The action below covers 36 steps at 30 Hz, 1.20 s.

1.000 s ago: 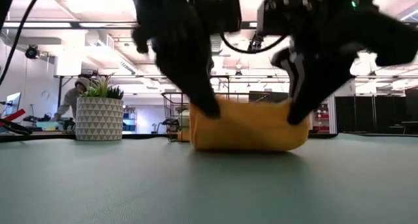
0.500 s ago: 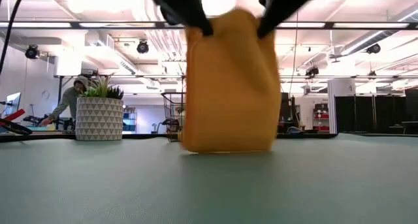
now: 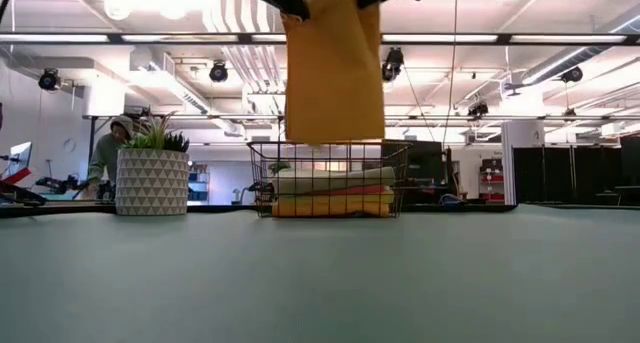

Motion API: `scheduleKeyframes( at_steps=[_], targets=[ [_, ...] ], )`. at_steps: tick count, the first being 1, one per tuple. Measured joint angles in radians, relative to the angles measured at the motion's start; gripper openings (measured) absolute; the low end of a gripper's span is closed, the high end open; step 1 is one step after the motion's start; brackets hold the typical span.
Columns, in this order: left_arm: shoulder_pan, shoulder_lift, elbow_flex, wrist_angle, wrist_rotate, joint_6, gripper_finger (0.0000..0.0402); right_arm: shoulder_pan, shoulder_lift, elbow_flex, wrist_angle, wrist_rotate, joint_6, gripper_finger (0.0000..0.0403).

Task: Fold microfiber towels
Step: Put the orange microfiber cloth into the wire basket

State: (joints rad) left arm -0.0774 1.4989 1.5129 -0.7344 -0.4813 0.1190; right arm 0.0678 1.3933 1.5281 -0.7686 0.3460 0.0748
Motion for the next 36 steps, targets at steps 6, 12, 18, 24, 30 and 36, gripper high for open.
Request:
scheduleKeyframes(
  at_steps=[6, 12, 18, 24, 30, 36],
  targets=[
    [0.124, -0.017, 0.064, 0.051, -0.035, 0.214, 0.0011, -0.158, 0.030, 0.092, 0.025, 0.005, -0.087, 0.0012],
    [0.271, -0.014, 0.088, 0.095, -0.037, 0.376, 0.0011, -0.303, 0.074, 0.166, 0.074, 0.003, -0.164, 0.0012],
    [0.404, 0.006, 0.090, 0.109, 0.008, 0.466, 0.0011, -0.421, 0.167, 0.245, 0.072, -0.018, -0.227, 0.0012],
    [0.476, 0.042, 0.090, 0.120, 0.047, 0.494, 0.0011, -0.505, 0.284, 0.335, 0.067, -0.092, -0.272, 0.0012],
    [0.532, 0.102, 0.090, 0.169, 0.050, 0.600, 0.0011, -0.566, 0.403, 0.454, 0.023, -0.092, -0.286, 0.0012],
    [0.583, 0.167, 0.093, 0.243, 0.052, 0.704, 0.0011, -0.608, 0.471, 0.536, -0.016, -0.085, -0.299, 0.0012]
  ],
)
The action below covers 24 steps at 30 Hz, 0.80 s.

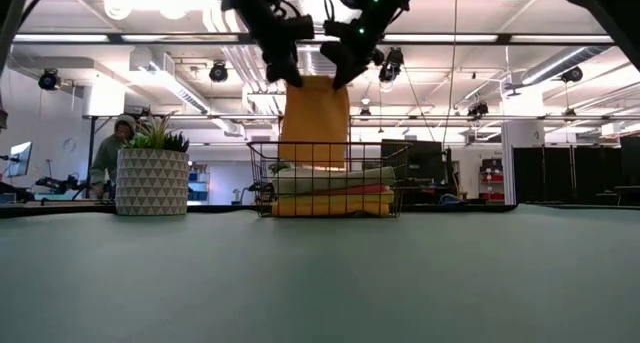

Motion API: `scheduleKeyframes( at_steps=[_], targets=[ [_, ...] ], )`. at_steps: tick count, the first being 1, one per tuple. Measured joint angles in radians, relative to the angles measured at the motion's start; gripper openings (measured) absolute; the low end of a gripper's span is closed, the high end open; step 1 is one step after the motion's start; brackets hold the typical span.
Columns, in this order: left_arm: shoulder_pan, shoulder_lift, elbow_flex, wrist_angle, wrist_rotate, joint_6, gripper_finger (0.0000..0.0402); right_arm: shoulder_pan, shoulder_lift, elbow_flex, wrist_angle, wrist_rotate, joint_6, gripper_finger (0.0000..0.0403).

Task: Fold microfiber towels
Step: Put the orange microfiber cloth into the wire basket

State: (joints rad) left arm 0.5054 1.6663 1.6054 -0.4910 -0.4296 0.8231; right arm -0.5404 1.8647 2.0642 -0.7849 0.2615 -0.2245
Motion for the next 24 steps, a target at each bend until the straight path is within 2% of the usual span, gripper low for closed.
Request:
scheduleKeyframes(
  at_steps=[16, 24],
  targets=[
    [0.025, -0.001, 0.002, 0.014, 0.004, 0.060, 0.0011, -0.012, -0.013, 0.028, -0.051, -0.007, 0.004, 0.0012],
    [0.041, 0.022, 0.002, 0.152, 0.021, 0.163, 0.0011, -0.031, -0.013, 0.028, -0.046, 0.002, -0.025, 0.0012]
  ],
)
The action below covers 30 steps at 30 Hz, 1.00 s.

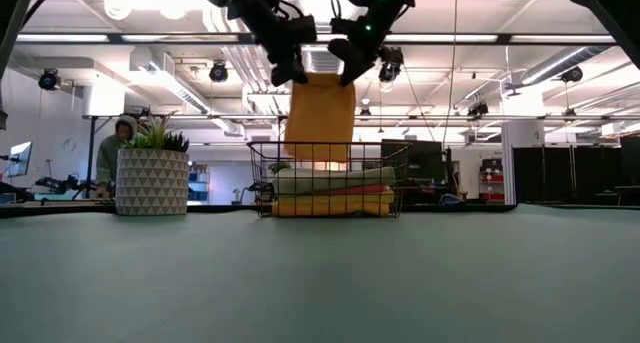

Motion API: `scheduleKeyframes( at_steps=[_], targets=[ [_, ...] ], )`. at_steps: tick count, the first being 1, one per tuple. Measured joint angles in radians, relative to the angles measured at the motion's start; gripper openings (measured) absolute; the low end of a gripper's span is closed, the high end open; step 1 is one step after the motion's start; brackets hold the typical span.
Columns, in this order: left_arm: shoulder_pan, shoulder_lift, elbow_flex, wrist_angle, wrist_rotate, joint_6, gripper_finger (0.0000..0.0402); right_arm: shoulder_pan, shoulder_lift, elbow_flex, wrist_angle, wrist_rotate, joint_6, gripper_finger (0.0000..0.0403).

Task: Fold microfiber towels
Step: Put the orange microfiber cloth into the wire basket

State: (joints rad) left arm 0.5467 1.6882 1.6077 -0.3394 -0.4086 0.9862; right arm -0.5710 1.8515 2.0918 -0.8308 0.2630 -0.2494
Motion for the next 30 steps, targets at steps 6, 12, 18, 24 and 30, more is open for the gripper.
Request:
scheduleKeyframes(
  at_steps=[6, 12, 18, 24, 30],
  targets=[
    [0.010, 0.000, -0.018, -0.041, 0.094, -0.063, 0.0011, 0.002, -0.002, -0.038, -0.041, -0.009, -0.109, 0.0012],
    [0.004, 0.000, -0.072, -0.162, 0.160, -0.175, 0.0011, 0.008, -0.002, -0.101, -0.107, -0.096, -0.057, 0.0012],
    [-0.013, 0.000, -0.096, -0.263, 0.207, -0.208, 0.0011, 0.016, -0.002, -0.167, -0.152, -0.260, 0.016, 0.0012],
    [-0.014, 0.000, -0.097, -0.277, 0.316, -0.297, 0.0011, 0.020, 0.002, -0.241, -0.155, -0.319, 0.042, 0.0012],
    [-0.018, 0.000, -0.097, -0.303, 0.352, -0.309, 0.0011, 0.026, 0.002, -0.266, -0.153, -0.327, 0.045, 0.0013]
  ],
)
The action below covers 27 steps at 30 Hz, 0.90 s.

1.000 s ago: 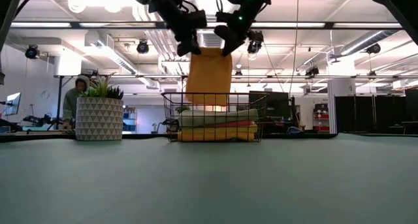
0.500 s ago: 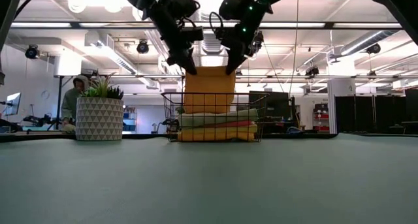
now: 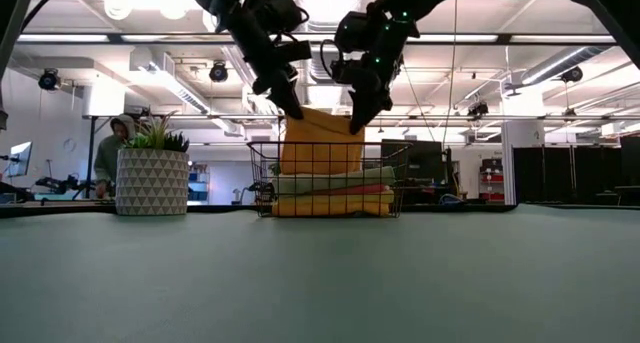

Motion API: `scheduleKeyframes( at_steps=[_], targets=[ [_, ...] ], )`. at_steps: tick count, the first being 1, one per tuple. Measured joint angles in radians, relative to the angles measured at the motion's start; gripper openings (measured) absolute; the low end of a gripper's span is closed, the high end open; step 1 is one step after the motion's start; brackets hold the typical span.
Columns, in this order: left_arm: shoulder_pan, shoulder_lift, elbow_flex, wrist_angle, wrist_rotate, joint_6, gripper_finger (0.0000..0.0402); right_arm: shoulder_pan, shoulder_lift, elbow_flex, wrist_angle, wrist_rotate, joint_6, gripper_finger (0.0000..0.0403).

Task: Fold microfiber towels
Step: Put the orange microfiber cloth into the wire basket, then return to Home Position

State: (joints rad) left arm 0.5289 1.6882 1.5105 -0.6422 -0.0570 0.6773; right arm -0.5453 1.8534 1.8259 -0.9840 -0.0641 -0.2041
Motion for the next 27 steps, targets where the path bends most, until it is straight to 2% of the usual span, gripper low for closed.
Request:
scheduleKeyframes(
  at_steps=[7, 13, 16, 21, 27],
  targets=[
    [-0.002, 0.000, -0.001, -0.014, -0.004, -0.024, 0.0019, 0.000, 0.001, 0.028, -0.008, -0.068, -0.009, 0.0013],
    [-0.005, -0.001, -0.001, -0.045, -0.005, -0.043, 0.0080, -0.001, 0.001, 0.050, -0.010, -0.075, 0.004, 0.0018],
    [-0.005, -0.002, -0.001, -0.048, -0.005, -0.043, 0.0117, 0.000, 0.001, 0.050, -0.011, -0.075, 0.013, 0.0040],
    [-0.005, -0.002, -0.001, -0.049, -0.031, -0.043, 0.0169, 0.000, 0.001, 0.050, -0.010, -0.074, 0.022, 0.0100],
    [-0.006, -0.019, 0.004, -0.059, -0.152, -0.043, 0.0185, 0.000, -0.036, 0.050, -0.009, -0.074, 0.018, 0.0161]
  ],
)
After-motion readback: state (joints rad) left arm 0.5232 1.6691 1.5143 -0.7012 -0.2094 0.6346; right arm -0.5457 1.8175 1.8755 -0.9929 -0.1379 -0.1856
